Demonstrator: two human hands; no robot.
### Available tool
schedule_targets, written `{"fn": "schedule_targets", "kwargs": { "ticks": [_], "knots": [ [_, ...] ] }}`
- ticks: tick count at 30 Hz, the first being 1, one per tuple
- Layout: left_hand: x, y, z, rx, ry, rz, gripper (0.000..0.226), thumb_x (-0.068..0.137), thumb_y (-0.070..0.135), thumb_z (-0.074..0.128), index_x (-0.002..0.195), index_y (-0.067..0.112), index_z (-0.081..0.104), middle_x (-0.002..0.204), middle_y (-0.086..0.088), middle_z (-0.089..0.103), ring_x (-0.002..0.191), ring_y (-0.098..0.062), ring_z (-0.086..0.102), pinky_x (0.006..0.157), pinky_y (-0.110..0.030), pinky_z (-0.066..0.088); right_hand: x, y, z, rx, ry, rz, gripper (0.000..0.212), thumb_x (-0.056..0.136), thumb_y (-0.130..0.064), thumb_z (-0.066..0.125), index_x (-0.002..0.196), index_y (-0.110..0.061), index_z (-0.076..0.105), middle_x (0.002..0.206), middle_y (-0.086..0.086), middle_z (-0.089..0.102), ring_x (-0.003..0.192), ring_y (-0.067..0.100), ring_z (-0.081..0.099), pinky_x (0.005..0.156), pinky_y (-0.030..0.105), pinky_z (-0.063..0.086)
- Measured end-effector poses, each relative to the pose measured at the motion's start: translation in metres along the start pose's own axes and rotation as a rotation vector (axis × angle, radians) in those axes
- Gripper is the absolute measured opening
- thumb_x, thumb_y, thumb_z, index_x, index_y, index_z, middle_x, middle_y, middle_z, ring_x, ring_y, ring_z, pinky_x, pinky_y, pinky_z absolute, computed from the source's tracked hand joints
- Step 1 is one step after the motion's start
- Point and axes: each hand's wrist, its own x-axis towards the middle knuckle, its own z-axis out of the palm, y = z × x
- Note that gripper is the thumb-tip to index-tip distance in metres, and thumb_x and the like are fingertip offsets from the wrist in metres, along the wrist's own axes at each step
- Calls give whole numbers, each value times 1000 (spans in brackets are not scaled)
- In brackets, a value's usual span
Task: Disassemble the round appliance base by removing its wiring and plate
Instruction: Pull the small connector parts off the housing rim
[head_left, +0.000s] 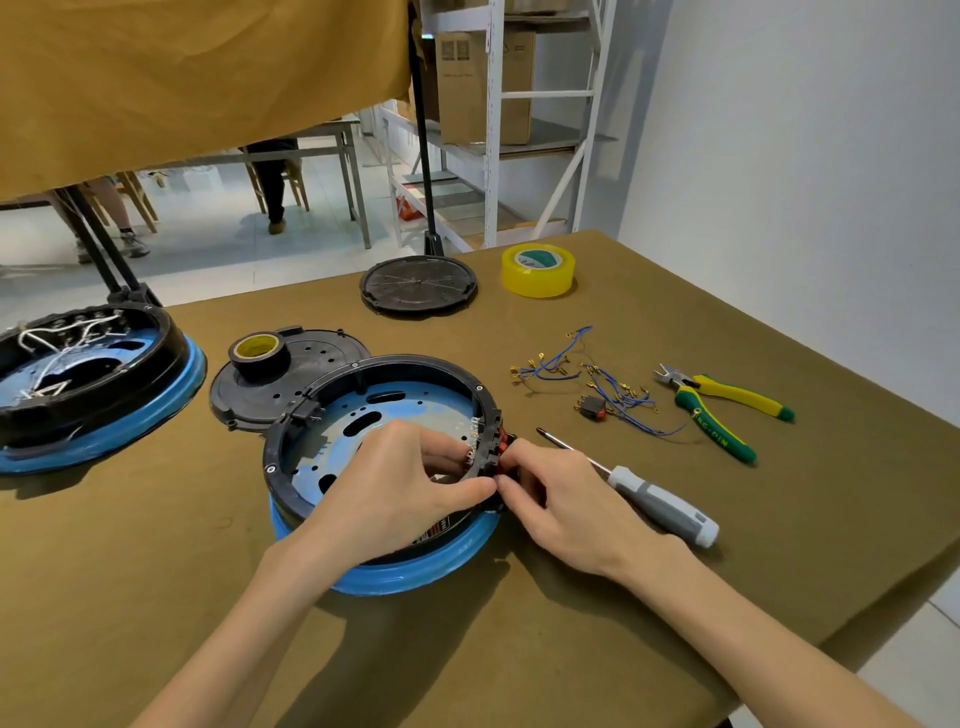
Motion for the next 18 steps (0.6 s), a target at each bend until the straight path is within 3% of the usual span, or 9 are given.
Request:
{"fn": "schedule_targets", "kwargs": {
  "ticks": [3, 5, 8, 11, 15, 18],
  "knots": [
    [-2, -1, 1, 12, 3, 55, 12, 85, 45, 78, 95, 51, 75, 90, 34, 73, 90, 13, 68, 77, -9, 55, 3, 0, -2, 54, 3, 44, 11, 100, -37, 61, 103, -27, 63, 68, -12, 57, 66, 9, 56, 59, 19, 41],
    [-2, 0, 1, 24, -4, 80, 12, 87, 47, 75, 97, 54, 74, 91, 36, 72, 91, 8, 70, 79, -15, 58, 4, 0, -5, 5, -4, 29, 10, 102, -35, 60, 104, -25, 64, 71, -14, 58, 69, 7, 56, 61, 18, 40],
    [-2, -1, 1, 29, -9, 90, 15, 89, 48, 73, 104, 50, 76, 92, 33, 74, 90, -3, 73, 82, -31, 62, 7, -4, -9, -114, -34, -1, 21, 103, -38, 55, 107, -21, 66, 81, -14, 61, 73, 4, 55, 64, 18, 40],
    [0, -2, 0, 40, 8, 104, 15, 88, 46, 75, 103, 48, 77, 92, 33, 74, 91, 6, 70, 81, -25, 61, 10, -8, -12, -141, -35, 1, 22, 103, -39, 55, 105, -21, 68, 81, -18, 57, 70, -1, 53, 65, 15, 37],
    [2, -5, 1, 35, 22, 113, 11, 87, 44, 78, 96, 50, 76, 89, 32, 74, 89, 8, 70, 78, -16, 58, 10, -10, -10, -49, -7, 29, 18, 103, -29, 58, 100, -16, 69, 73, -13, 62, 65, 9, 57, 60, 16, 37],
    [4, -6, 2, 27, 38, 86, 17, 85, 44, 80, 101, 37, 81, 87, 25, 76, 85, 5, 72, 76, -22, 61, 11, -10, -9, -47, 18, 28, 18, 102, -25, 58, 96, -12, 69, 70, -7, 63, 62, 12, 55, 58, 16, 35]
  ]
}}
